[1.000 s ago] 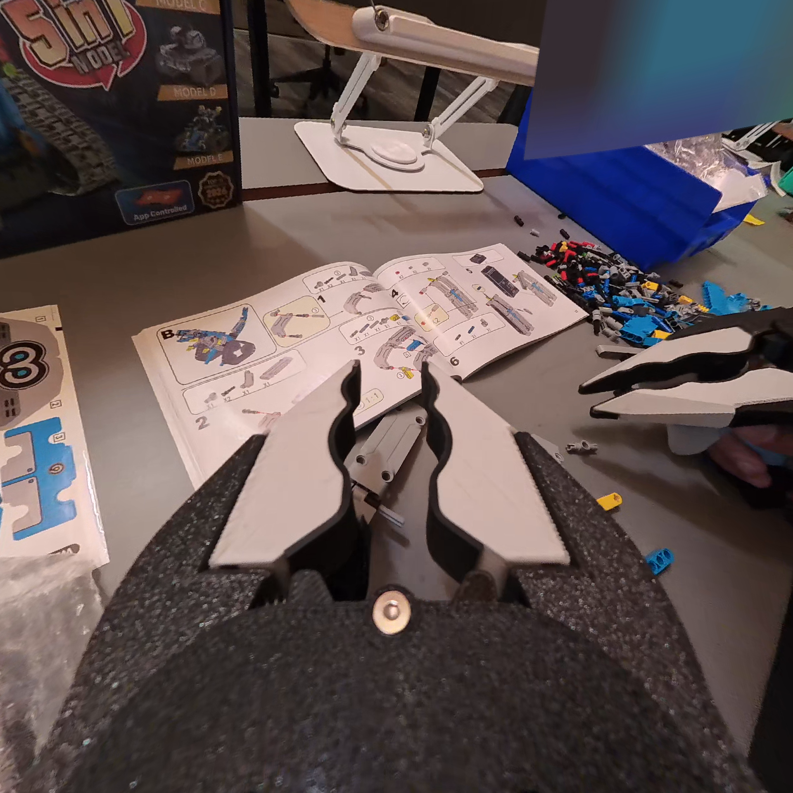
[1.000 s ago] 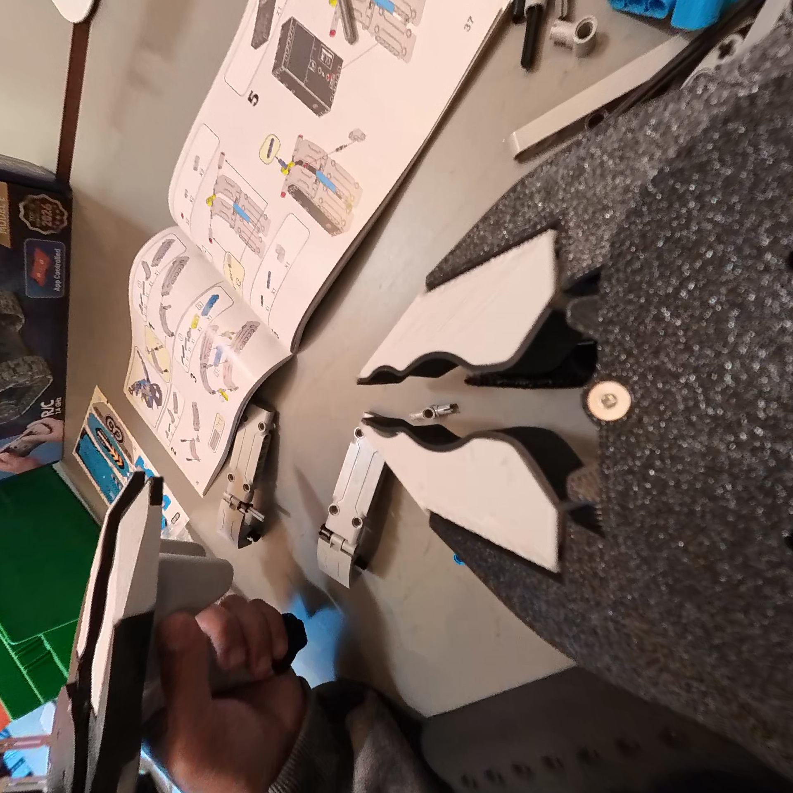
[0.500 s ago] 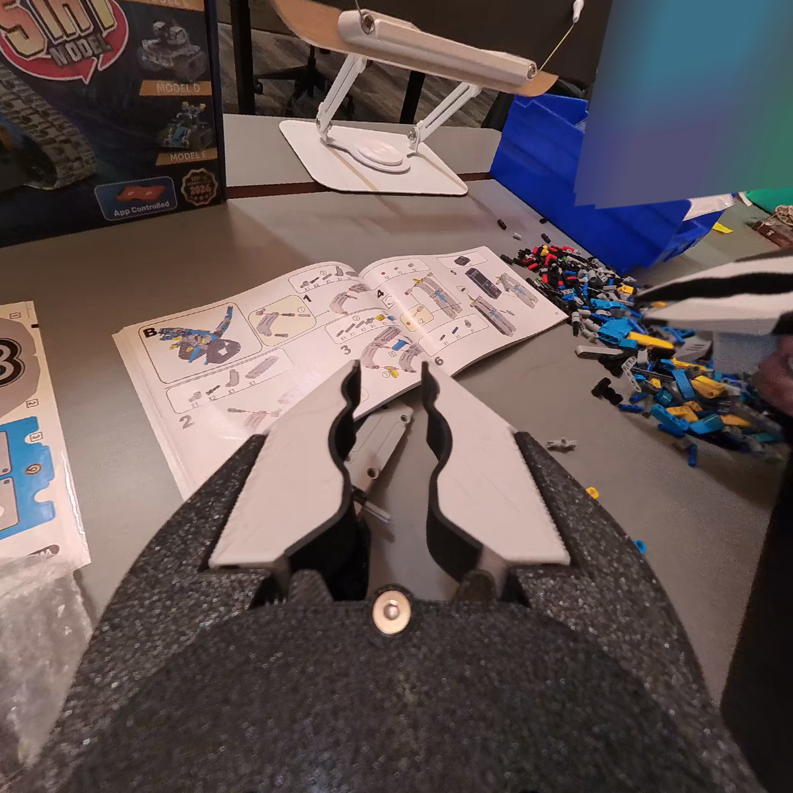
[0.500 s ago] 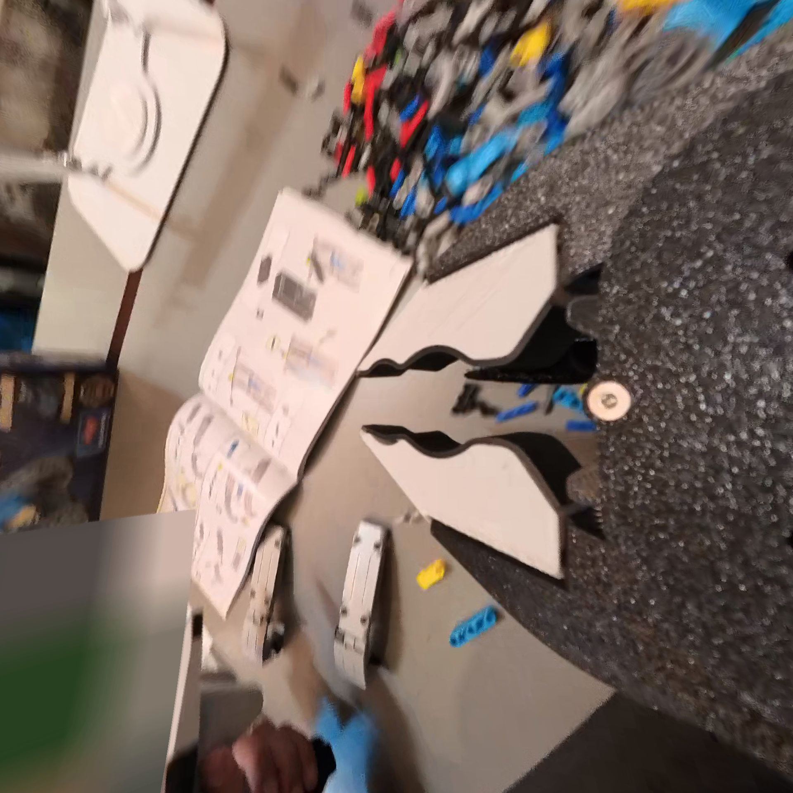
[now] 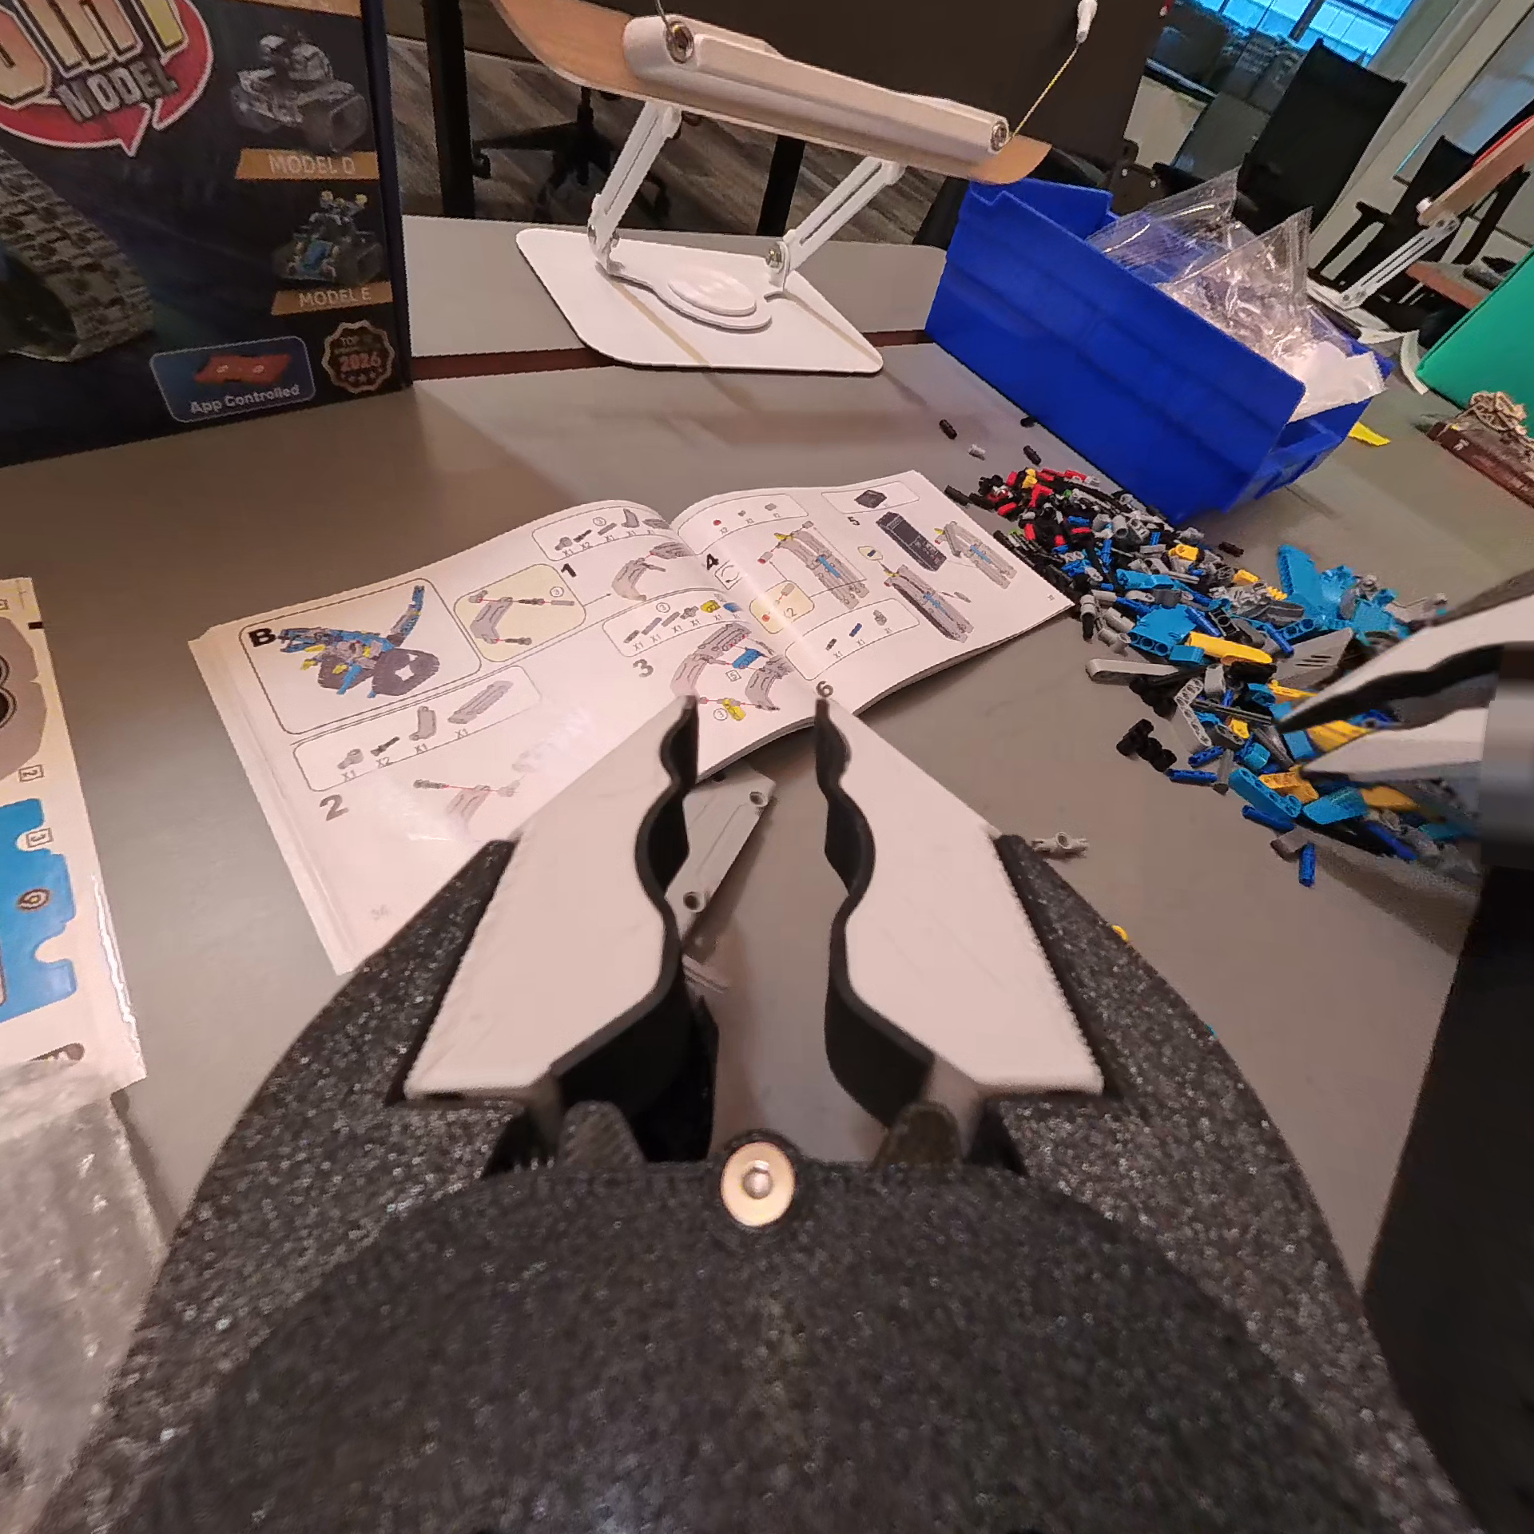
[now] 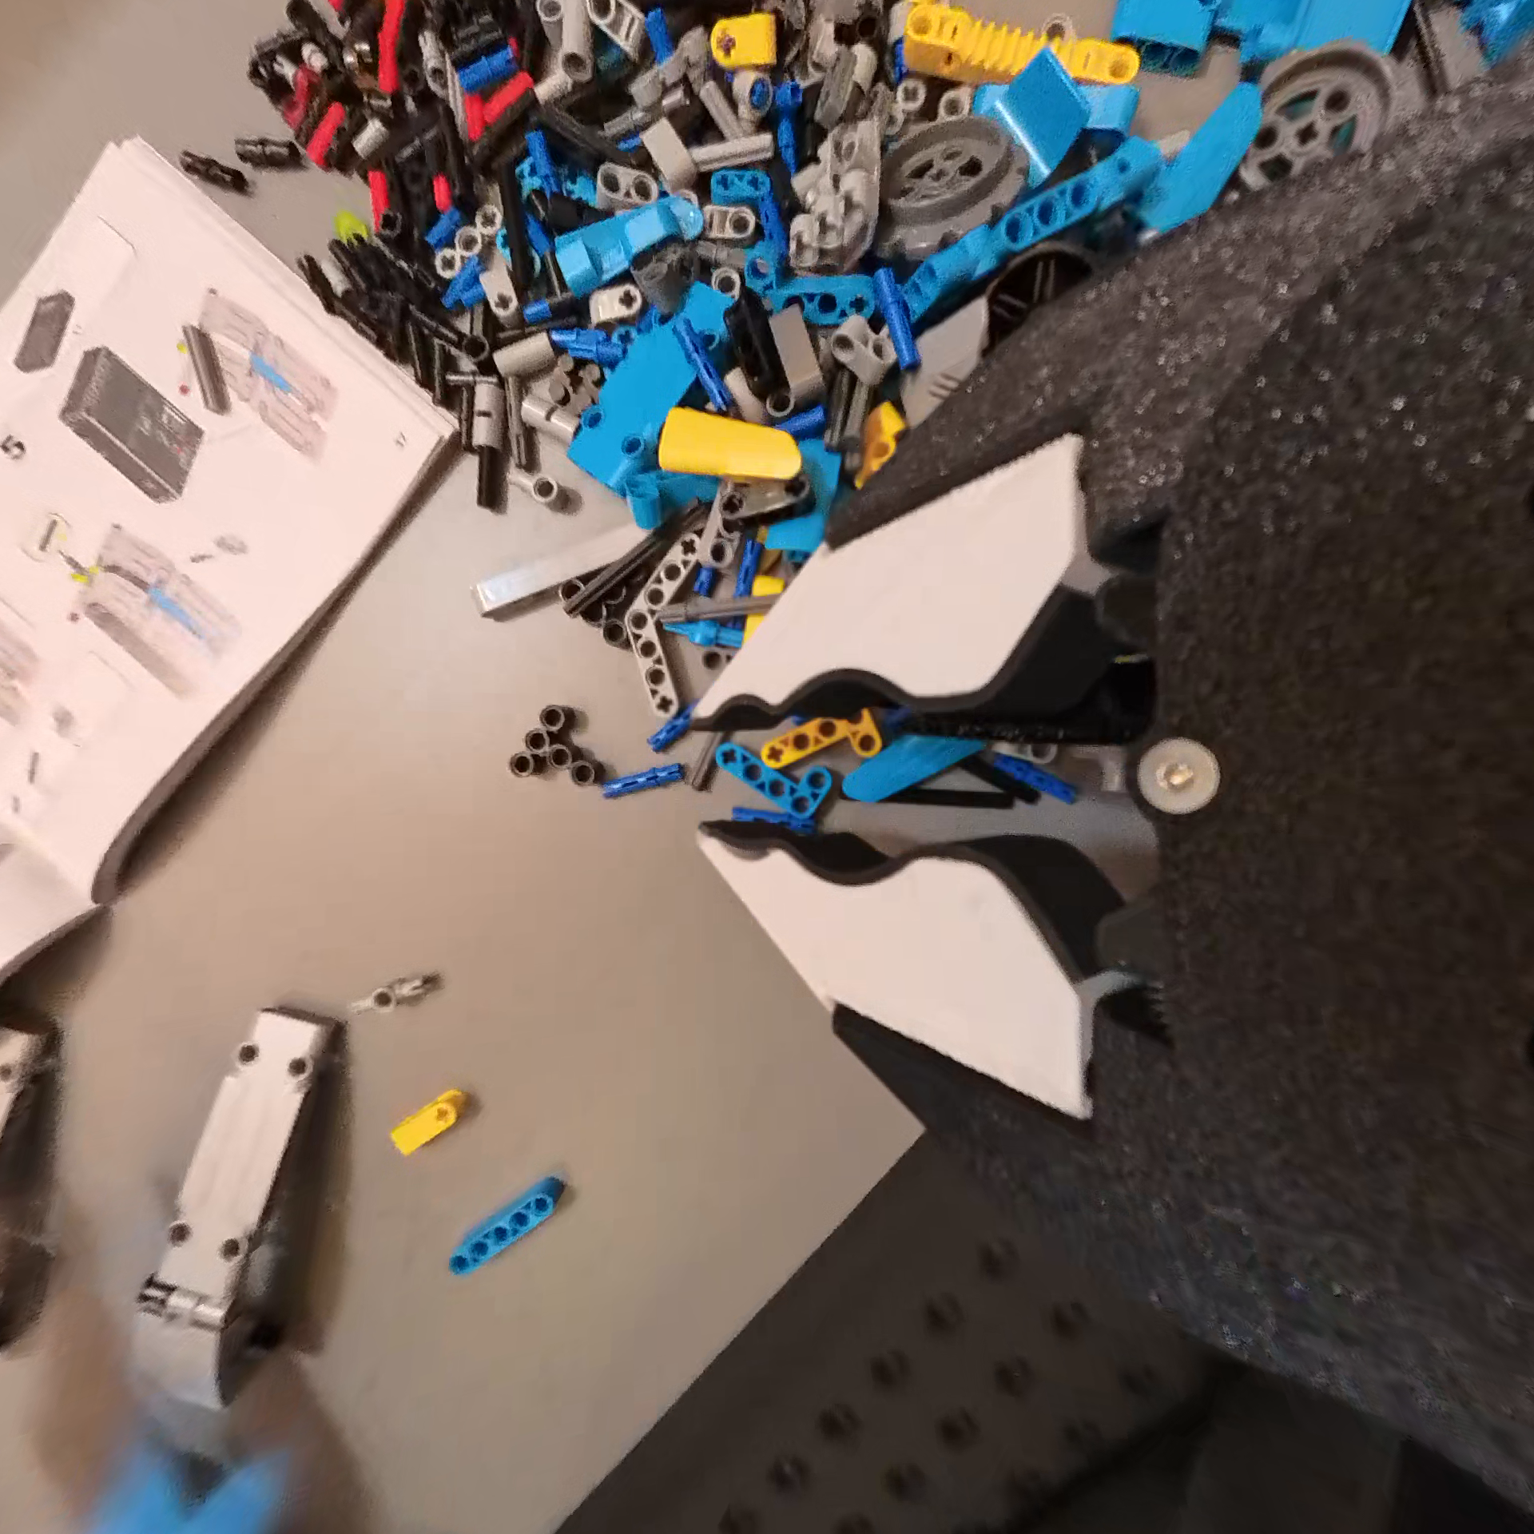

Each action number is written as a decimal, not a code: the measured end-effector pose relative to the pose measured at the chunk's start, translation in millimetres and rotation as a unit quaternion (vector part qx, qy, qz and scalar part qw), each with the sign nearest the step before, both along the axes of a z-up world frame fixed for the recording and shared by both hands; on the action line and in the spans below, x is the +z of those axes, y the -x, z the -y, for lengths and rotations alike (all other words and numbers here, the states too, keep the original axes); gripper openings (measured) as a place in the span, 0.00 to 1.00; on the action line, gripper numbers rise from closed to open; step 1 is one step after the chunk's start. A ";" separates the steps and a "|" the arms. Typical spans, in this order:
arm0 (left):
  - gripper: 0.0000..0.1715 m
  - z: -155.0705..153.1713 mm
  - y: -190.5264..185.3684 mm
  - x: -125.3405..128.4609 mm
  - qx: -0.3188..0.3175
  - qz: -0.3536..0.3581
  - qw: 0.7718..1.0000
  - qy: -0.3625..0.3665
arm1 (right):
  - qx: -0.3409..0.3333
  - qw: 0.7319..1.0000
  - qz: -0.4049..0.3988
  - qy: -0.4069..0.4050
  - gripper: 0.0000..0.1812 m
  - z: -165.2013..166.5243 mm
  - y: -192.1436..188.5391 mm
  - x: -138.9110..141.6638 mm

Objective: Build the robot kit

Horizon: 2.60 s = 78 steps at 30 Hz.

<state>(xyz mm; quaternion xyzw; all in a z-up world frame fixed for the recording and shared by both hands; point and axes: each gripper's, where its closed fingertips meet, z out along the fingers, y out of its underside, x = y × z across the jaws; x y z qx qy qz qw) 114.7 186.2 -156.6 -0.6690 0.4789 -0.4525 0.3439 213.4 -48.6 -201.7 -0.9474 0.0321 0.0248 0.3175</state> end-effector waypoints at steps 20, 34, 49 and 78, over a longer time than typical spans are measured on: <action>0.16 5.0 -1.2 -2.2 -0.006 -0.007 1.000 -0.010 | 0.048 0.998 -0.011 0.042 0.12 29.9 21.2 -13.7; 0.16 4.6 -1.1 -2.1 -0.004 -0.009 1.000 -0.018 | 0.004 0.997 0.074 0.025 0.14 19.0 -7.9 -23.2; 0.16 3.8 0.2 -2.1 -0.002 -0.011 1.000 -0.024 | -0.074 0.995 0.061 -0.018 0.14 -38.6 -95.3 -3.5; 0.16 4.7 -1.2 -5.4 -0.008 -0.016 1.000 -0.019 | -0.161 0.985 0.055 0.032 0.11 -0.3 -154.2 -13.3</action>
